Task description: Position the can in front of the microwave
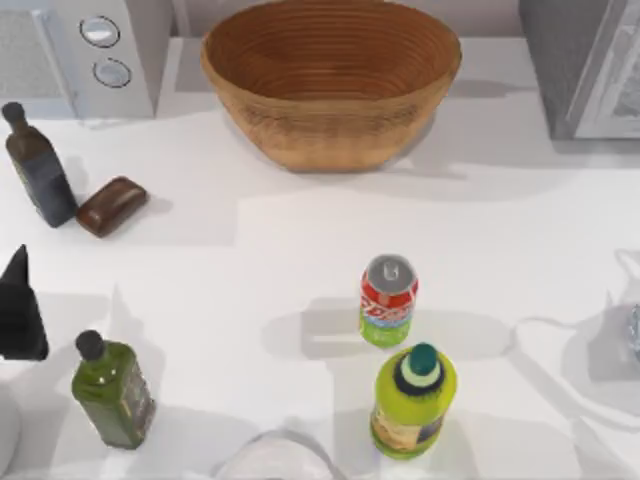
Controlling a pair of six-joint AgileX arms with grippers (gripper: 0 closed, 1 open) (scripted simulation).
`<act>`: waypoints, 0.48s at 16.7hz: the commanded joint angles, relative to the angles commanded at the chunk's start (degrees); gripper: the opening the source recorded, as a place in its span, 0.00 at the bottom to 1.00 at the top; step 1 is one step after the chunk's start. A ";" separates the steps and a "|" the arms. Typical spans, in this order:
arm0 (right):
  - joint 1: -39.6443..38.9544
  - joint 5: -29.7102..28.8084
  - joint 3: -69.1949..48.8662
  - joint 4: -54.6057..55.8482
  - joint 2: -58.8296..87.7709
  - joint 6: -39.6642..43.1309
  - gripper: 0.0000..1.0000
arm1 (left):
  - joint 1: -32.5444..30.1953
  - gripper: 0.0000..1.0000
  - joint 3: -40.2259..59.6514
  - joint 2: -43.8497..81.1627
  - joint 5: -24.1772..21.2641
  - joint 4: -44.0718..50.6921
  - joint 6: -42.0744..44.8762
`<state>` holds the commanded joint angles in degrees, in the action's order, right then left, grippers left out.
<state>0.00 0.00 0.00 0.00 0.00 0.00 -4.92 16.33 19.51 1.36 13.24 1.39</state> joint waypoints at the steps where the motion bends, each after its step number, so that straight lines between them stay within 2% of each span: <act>1: 0.00 0.00 0.00 0.00 0.00 0.00 1.00 | -1.19 1.00 3.37 4.51 0.29 3.07 0.19; 8: 0.00 0.00 0.00 0.00 0.00 0.00 1.00 | -13.28 1.00 34.07 41.91 1.46 28.19 0.92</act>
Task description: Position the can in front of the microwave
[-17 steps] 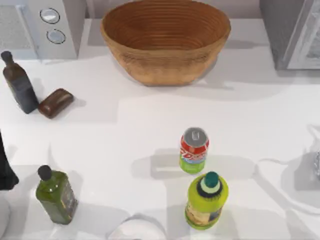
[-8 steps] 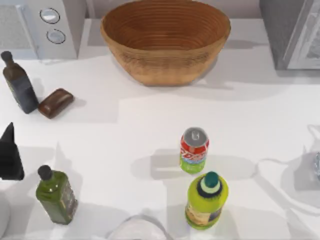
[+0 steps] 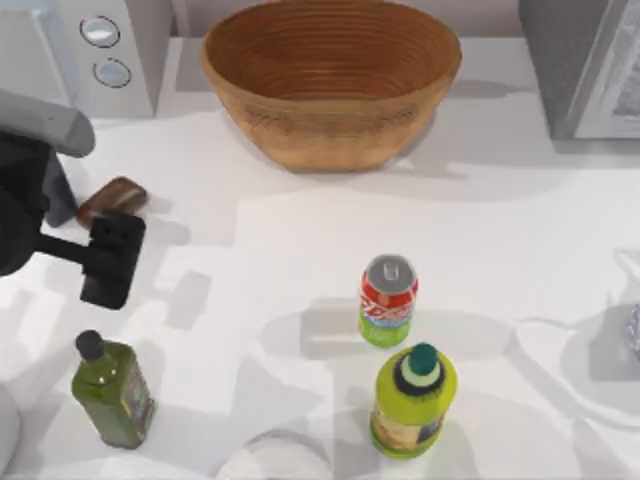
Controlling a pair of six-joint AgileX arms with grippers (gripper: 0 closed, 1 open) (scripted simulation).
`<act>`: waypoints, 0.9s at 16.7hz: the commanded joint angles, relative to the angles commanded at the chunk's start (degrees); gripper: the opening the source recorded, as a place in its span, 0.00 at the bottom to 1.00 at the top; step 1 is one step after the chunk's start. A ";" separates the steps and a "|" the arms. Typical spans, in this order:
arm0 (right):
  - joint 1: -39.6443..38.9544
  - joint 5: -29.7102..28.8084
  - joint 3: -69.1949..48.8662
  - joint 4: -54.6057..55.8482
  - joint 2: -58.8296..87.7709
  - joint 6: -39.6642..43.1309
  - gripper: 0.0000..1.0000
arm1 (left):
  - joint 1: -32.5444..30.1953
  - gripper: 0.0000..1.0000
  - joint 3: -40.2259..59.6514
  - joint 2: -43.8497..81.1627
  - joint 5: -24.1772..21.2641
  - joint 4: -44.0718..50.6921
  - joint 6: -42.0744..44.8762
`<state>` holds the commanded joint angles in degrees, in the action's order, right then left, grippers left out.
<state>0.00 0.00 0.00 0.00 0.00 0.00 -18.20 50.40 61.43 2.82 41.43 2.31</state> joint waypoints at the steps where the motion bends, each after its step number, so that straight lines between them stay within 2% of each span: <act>1: 0.00 0.00 0.00 0.00 0.00 0.00 1.00 | -2.10 1.00 5.20 5.73 0.03 3.70 0.01; 8: 0.00 0.00 0.00 0.00 0.00 0.00 1.00 | -16.84 1.00 42.36 43.17 -0.84 26.62 -0.92; 12: 0.00 0.00 0.00 0.00 0.00 0.00 1.00 | -23.65 1.00 60.42 59.35 -1.91 35.26 -1.95; 15: 0.00 0.00 0.00 0.00 0.00 0.00 1.00 | -27.29 1.00 70.10 67.62 -2.67 39.14 -2.65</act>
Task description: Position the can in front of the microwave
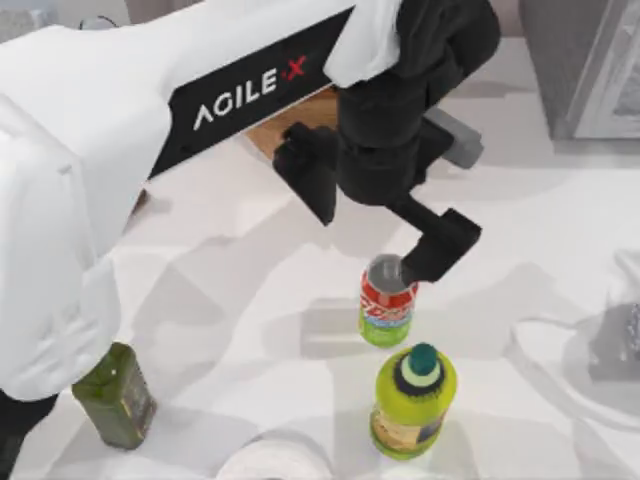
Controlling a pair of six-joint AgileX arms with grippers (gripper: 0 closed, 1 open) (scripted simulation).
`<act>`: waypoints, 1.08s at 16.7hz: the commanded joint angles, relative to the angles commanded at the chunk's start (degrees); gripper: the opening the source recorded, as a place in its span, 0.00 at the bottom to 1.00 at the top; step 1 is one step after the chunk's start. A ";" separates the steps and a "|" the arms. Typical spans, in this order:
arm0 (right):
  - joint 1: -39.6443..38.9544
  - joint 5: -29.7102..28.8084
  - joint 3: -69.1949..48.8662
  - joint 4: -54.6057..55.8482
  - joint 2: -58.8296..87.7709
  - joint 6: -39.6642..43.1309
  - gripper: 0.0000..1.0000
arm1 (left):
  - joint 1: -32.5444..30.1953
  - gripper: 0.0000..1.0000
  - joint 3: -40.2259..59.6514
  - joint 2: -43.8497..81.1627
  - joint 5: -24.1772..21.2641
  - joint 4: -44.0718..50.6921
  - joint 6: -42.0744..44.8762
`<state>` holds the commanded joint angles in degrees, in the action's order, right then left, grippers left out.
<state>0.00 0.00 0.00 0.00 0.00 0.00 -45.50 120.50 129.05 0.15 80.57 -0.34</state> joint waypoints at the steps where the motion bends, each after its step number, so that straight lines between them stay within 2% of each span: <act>1: 0.00 0.00 0.00 0.00 0.00 0.00 1.00 | -0.87 1.00 2.19 1.84 -0.20 0.80 -0.17; 9: 0.00 0.00 0.00 0.00 0.00 0.00 1.00 | -1.78 1.00 4.72 4.09 -0.44 1.51 -0.36; 18: 0.00 0.00 0.00 0.00 0.00 0.00 1.00 | -1.95 1.00 -8.18 4.40 -0.48 -11.61 -0.33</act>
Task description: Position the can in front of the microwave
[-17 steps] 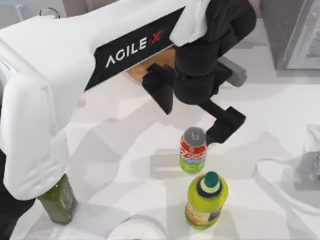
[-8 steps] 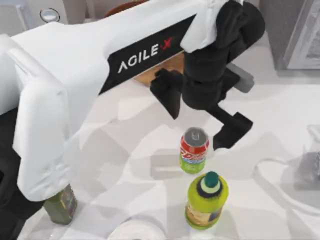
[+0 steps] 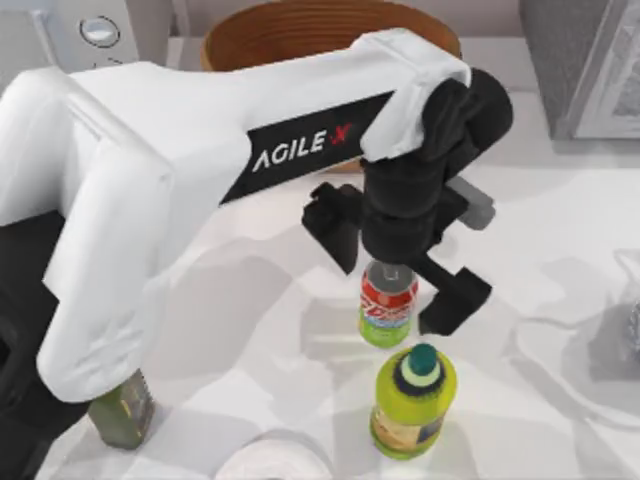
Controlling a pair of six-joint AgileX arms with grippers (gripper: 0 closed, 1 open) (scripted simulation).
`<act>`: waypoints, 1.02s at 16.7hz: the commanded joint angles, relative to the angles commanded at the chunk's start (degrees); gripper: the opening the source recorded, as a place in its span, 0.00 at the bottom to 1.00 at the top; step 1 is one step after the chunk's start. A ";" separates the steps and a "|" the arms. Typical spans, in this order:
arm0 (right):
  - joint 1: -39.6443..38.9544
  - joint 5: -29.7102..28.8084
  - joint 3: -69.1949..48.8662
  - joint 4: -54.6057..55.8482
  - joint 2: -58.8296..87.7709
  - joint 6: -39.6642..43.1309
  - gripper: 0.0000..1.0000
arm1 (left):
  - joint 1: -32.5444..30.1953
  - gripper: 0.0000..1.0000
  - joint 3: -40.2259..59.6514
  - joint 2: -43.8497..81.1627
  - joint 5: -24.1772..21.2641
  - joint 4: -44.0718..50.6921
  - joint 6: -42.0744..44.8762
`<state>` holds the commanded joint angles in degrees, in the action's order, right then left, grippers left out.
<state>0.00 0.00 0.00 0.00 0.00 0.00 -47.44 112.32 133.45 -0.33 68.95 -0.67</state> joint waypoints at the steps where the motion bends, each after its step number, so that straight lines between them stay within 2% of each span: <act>1: 0.00 0.00 0.00 0.00 0.00 0.00 1.00 | -0.01 1.00 -0.05 0.00 0.00 -0.05 0.00; 3: 0.00 0.00 0.00 0.00 0.00 0.00 1.00 | -0.01 1.00 -0.05 0.00 0.00 -0.05 0.00; 16: 0.00 0.00 0.00 0.00 0.00 0.00 1.00 | -0.01 0.02 -0.05 0.00 0.00 -0.05 0.00; 17: 0.00 0.00 0.00 0.00 0.00 0.00 1.00 | -0.01 0.00 -0.05 0.00 0.00 -0.05 0.00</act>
<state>0.00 0.00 0.00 0.00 0.00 0.00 -47.45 112.28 133.45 -0.33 68.91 -0.67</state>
